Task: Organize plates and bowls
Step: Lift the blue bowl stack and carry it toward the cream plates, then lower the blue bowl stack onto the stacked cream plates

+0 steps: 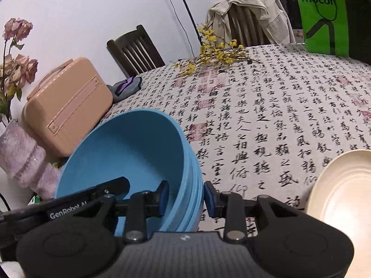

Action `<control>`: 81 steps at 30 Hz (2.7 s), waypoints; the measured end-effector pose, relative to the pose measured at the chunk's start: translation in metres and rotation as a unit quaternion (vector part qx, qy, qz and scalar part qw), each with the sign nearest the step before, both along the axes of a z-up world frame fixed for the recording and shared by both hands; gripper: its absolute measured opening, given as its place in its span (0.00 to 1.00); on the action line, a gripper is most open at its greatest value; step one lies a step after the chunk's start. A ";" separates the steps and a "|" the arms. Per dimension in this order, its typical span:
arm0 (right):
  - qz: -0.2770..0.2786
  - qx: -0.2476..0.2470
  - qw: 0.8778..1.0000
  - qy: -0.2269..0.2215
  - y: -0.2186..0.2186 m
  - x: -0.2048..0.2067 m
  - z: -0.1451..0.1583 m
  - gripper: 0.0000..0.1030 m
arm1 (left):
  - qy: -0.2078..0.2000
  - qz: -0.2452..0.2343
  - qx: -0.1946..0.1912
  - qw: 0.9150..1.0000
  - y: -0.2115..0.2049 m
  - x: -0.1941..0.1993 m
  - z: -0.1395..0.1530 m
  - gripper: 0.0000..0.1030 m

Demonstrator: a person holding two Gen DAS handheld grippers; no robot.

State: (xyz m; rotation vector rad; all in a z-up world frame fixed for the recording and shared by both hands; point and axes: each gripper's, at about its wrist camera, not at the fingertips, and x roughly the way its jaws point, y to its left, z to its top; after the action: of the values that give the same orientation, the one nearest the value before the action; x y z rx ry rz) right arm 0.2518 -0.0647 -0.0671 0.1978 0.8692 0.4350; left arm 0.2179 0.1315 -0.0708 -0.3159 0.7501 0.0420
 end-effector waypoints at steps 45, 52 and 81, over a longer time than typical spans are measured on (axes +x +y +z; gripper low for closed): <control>-0.079 0.009 0.996 -0.035 -0.124 -0.006 0.013 0.28 | -0.035 -0.066 0.008 0.997 -0.121 0.023 0.024 0.34; -0.097 0.014 0.995 -0.036 -0.147 -0.008 0.013 0.28 | -0.038 -0.085 0.010 0.996 -0.143 0.027 0.026 0.34; -0.170 0.013 0.985 -0.024 -0.235 -0.036 -0.001 0.27 | -0.018 -0.164 -0.001 0.986 -0.228 0.032 0.009 0.35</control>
State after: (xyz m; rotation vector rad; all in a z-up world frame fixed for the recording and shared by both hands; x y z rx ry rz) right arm 0.2162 -0.2994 -0.0681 0.3526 0.7648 0.1325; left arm 0.2497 -0.0964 -0.0619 -0.1905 0.7593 -0.2756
